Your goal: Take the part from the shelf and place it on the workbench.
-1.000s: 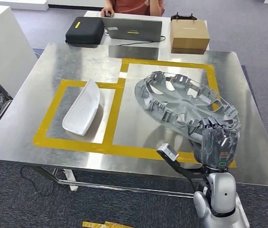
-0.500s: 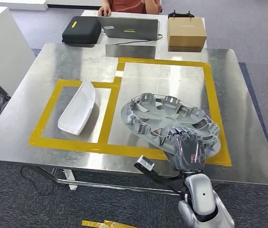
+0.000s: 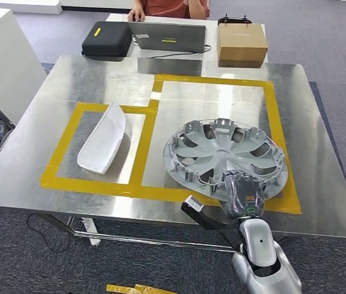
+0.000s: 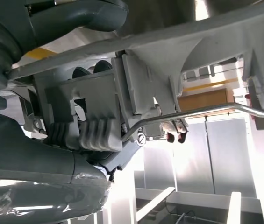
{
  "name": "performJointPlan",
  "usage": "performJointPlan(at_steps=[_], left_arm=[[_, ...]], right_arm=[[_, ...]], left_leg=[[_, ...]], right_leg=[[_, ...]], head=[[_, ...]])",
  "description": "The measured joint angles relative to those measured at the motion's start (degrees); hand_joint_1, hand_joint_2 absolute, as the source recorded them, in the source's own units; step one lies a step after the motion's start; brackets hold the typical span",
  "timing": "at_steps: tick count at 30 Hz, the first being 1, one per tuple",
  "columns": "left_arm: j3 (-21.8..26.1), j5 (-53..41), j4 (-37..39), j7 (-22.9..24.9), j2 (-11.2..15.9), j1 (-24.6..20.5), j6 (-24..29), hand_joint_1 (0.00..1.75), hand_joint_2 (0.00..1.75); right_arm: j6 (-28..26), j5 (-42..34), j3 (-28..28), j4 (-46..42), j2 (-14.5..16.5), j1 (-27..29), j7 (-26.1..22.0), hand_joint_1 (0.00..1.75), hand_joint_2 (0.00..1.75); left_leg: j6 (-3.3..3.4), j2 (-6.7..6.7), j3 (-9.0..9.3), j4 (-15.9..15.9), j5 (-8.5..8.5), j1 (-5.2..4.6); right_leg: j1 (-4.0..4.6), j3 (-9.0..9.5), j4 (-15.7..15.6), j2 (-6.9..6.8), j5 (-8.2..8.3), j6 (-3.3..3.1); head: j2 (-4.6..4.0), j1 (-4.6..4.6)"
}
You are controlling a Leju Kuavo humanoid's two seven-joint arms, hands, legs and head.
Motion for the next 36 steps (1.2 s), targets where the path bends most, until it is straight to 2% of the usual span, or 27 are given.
performJointPlan(at_steps=[12, 16, 20, 24, 31, 36], left_arm=[[0.11, 0.0, 0.0, -0.04, -0.04, -0.43, 0.6, 0.0, 1.75], [-0.11, 0.0, 0.0, 0.8, -0.06, -0.61, 1.19, 0.0, 1.75], [-0.41, 0.01, -0.03, 2.07, -0.06, -0.64, 1.55, 0.0, 1.75], [-0.45, 0.03, -0.12, 2.18, -0.08, -0.65, 1.57, 0.0, 0.0], [-0.44, 0.03, -0.15, 2.65, -0.09, -0.64, 0.46, 0.0, 0.0], [-0.29, 0.04, -0.15, 2.54, -0.04, -0.62, -1.43, 0.0, 0.0]], right_arm=[[-0.14, 0.9, -0.45, 3.52, 0.92, -2.31, -0.95, 1.75, 1.75], [-0.14, 0.79, -0.16, 4.15, 1.21, -2.79, -1.28, 0.0, 0.0], [-0.09, 0.69, 0.33, 4.62, 1.25, -2.89, -1.33, 0.0, 0.0], [-0.08, 0.19, 0.56, 4.76, 1.25, -2.87, -1.4, 0.0, 0.0], [-0.1, -1.91, 0.57, 4.77, 1.52, -2.89, -2.33, 0.0, 0.0], [0.07, -7.33, 0.63, 4.66, 1.94, -2.97, -4.62, 0.0, 0.0]], left_leg=[[0.0, 0.0, 0.0, 0.0, 0.0, 0.0], [0.0, 0.0, 0.0, 0.0, 0.0, 0.0], [0.0, 0.0, 0.0, 0.0, 0.0, 0.0], [0.0, 0.0, 0.0, 0.0, 0.0, 0.0], [0.0, 0.0, 0.0, 0.0, 0.0, 0.0], [0.0, 0.0, 0.0, 0.0, 0.0, 0.0]], right_leg=[[0.01, -0.01, 0.0, 0.0, 0.0, 0.0], [0.01, 0.0, 0.01, 0.0, 0.0, 0.0], [0.0, 0.0, 0.0, 0.0, 0.0, 0.0], [0.0, -0.01, 0.0, 0.0, 0.0, 0.0], [0.0, -0.01, 0.0, 0.0, 0.0, 0.0], [0.01, 0.0, 0.01, 0.01, 0.0, 0.0]], head=[[0.0, -0.01], [0.0, -0.01], [0.0, -0.01], [0.0, 0.01], [0.0, -0.01], [0.0, -0.01]])
